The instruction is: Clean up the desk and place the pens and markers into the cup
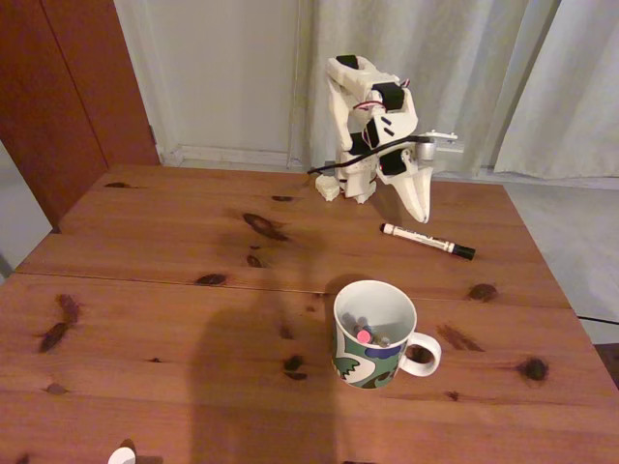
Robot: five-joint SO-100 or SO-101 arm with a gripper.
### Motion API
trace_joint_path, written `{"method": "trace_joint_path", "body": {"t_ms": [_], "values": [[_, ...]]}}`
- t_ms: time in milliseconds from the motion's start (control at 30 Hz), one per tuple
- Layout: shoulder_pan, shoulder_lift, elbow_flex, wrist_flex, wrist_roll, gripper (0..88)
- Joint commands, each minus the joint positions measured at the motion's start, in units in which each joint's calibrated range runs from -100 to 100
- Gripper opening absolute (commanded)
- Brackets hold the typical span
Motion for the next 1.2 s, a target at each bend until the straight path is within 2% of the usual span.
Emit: {"method": "trace_joint_path", "body": {"t_ms": [0, 233, 533, 667, 900, 1000, 1167], "values": [[-1.7, -3.2, 0.6, -0.2, -1.6, 0.8], [-3.6, -6.5, 0.1, -0.6, -7.5, 0.8], [-2.6, -7.9, 0.9, 0.0, -9.1, 0.8], [-0.7, -7.6, 0.9, 0.2, -4.4, 0.8], [5.3, -7.4, 1.0, 0.3, 10.4, 0.8], [8.0, -7.4, 0.9, 0.3, 13.1, 0.8], [9.2, -7.5, 0.1, 0.0, 13.2, 0.8]]}}
